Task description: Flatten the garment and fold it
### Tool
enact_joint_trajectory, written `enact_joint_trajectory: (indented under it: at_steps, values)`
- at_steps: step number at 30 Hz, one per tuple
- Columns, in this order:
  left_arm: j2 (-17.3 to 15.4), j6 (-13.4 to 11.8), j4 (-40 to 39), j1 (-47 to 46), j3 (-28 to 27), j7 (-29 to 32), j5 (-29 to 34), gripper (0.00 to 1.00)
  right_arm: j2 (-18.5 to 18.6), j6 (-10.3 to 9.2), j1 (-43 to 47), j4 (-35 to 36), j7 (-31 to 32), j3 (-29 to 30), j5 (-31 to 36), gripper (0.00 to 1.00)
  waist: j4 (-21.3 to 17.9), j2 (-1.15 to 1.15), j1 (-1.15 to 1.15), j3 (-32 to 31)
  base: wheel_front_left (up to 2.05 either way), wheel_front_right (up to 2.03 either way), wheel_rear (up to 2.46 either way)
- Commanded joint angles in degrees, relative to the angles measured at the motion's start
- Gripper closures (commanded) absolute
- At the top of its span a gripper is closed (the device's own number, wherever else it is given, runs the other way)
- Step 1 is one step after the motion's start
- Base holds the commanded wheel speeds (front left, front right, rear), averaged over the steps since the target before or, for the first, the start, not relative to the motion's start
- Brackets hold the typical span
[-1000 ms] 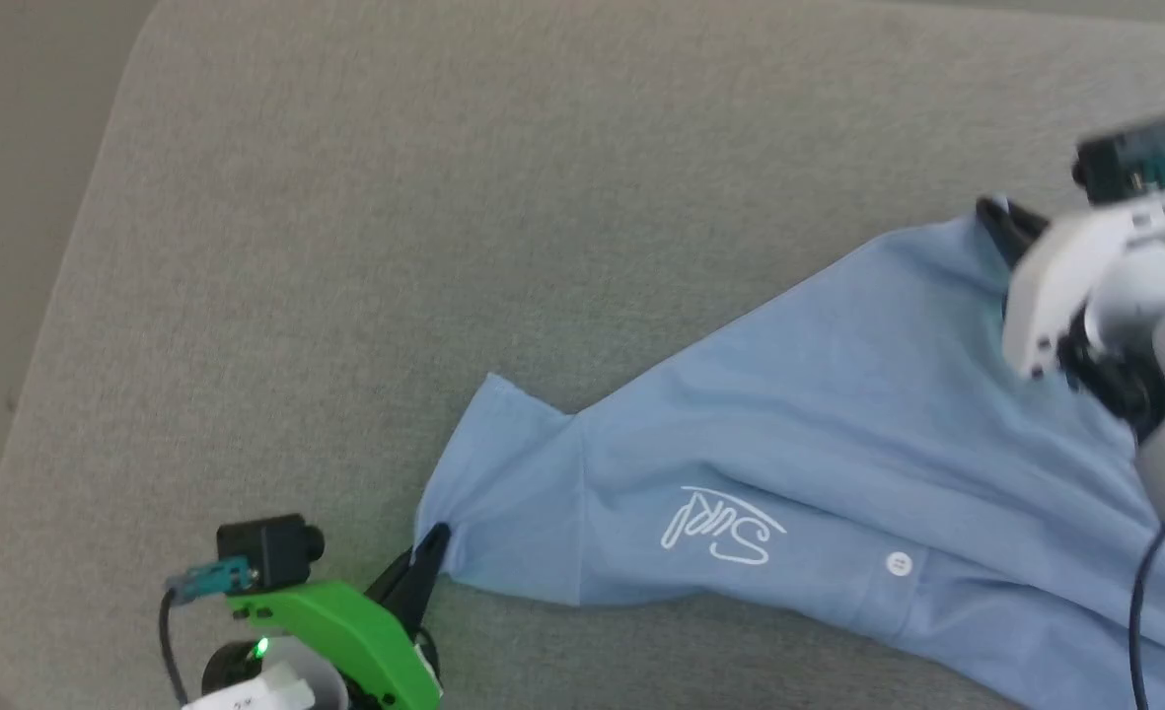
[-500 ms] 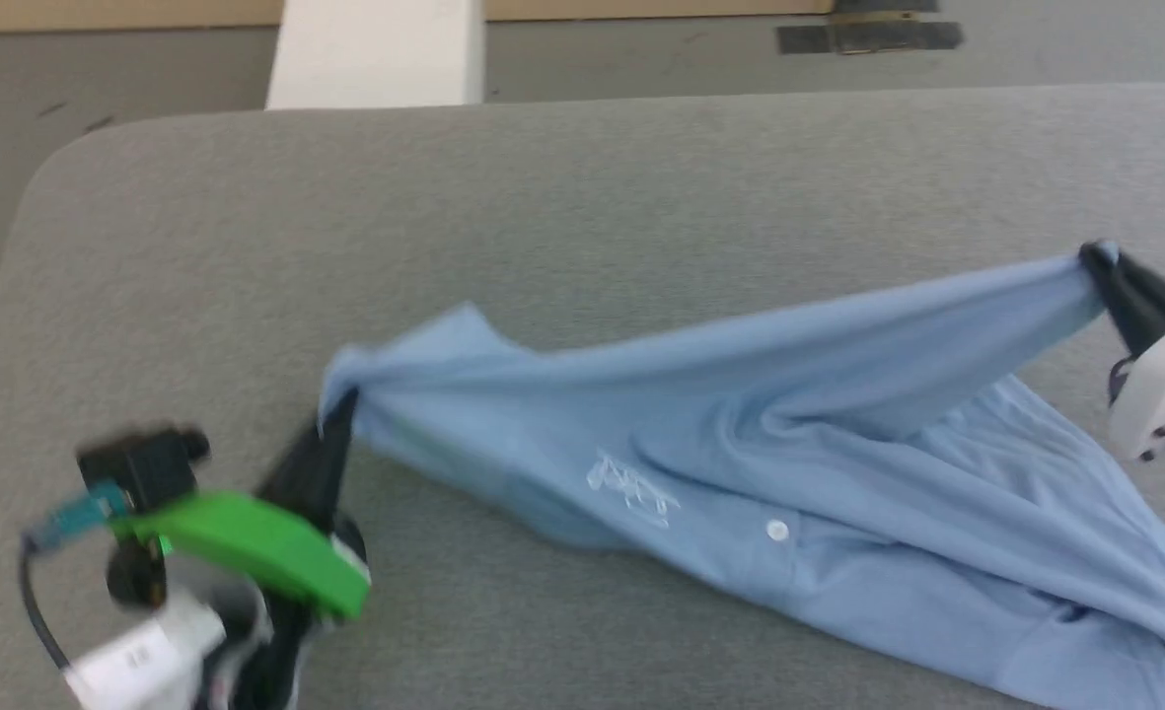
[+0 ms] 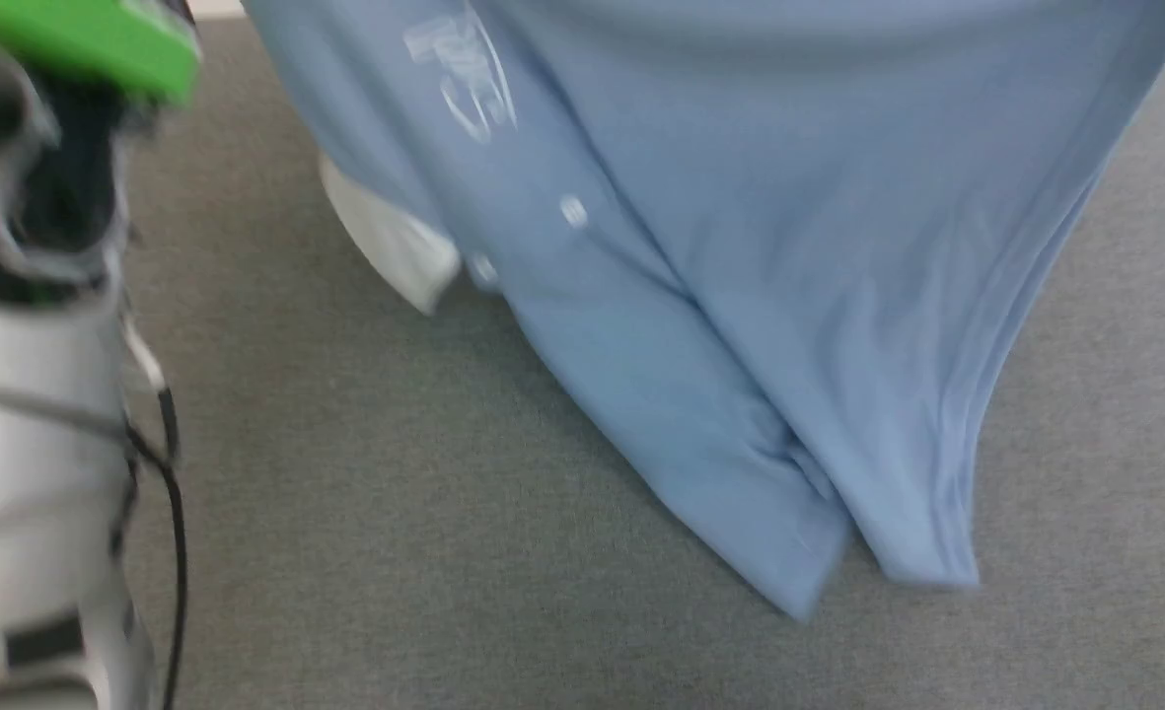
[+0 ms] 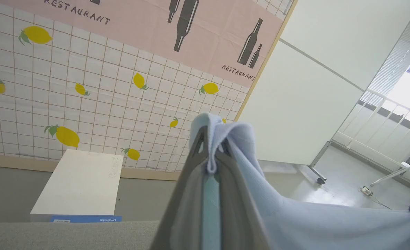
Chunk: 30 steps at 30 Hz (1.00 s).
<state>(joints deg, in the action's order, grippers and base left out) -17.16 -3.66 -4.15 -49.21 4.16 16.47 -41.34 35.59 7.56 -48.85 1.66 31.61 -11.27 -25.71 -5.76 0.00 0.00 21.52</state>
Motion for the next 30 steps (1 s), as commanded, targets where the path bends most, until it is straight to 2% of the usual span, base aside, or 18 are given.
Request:
enact_joint_trajectory:
  at_steps: [1,6,10,14,18,23,30]
  values:
    - [-0.58,-0.58,1.41,-4.74,-0.21,-0.32,0.75,1.00,-0.02,-0.08,-4.41,-1.04,0.04,-0.80,1.19,1.00,-1.37,0.00,0.00,7.69,0.00,0.00,0.00]
    - [-2.43,-2.61,8.01,-21.13,-0.25,-4.17,7.05,1.00,-2.44,-0.08,-18.97,-6.25,-1.54,-2.15,4.17,1.00,-1.92,0.00,0.00,12.73,0.00,0.00,0.00]
    - [-2.44,-4.66,12.37,-32.33,-1.84,-9.16,9.64,1.00,-5.07,-0.08,-28.24,-10.50,-4.61,-1.49,7.81,1.00,-2.47,0.00,0.00,15.13,0.00,0.00,0.00]
    - [-3.32,-4.60,15.57,-41.65,-2.99,-15.08,11.60,1.00,-7.72,-0.08,-35.36,-13.77,-9.72,0.35,12.72,1.00,-2.77,0.00,0.00,16.28,0.00,0.00,0.00]
    - [-3.94,-1.89,17.43,-47.35,-2.58,-21.78,12.94,1.00,-10.06,-0.08,-39.90,-16.23,-16.25,3.02,18.49,1.00,-2.61,0.00,0.00,16.49,0.00,0.00,0.00]
    - [-4.38,1.94,20.78,-45.88,-0.52,-25.15,13.44,1.00,-11.64,-0.08,-38.78,-19.87,-20.89,4.08,21.71,1.00,-1.54,0.00,0.00,15.17,0.00,0.00,0.00]
    - [-6.91,4.71,26.86,-26.61,3.15,-23.06,14.44,1.00,-12.54,-0.08,-23.90,-24.17,-22.97,-0.16,16.90,1.00,0.02,0.00,0.00,10.16,0.00,0.00,0.00]
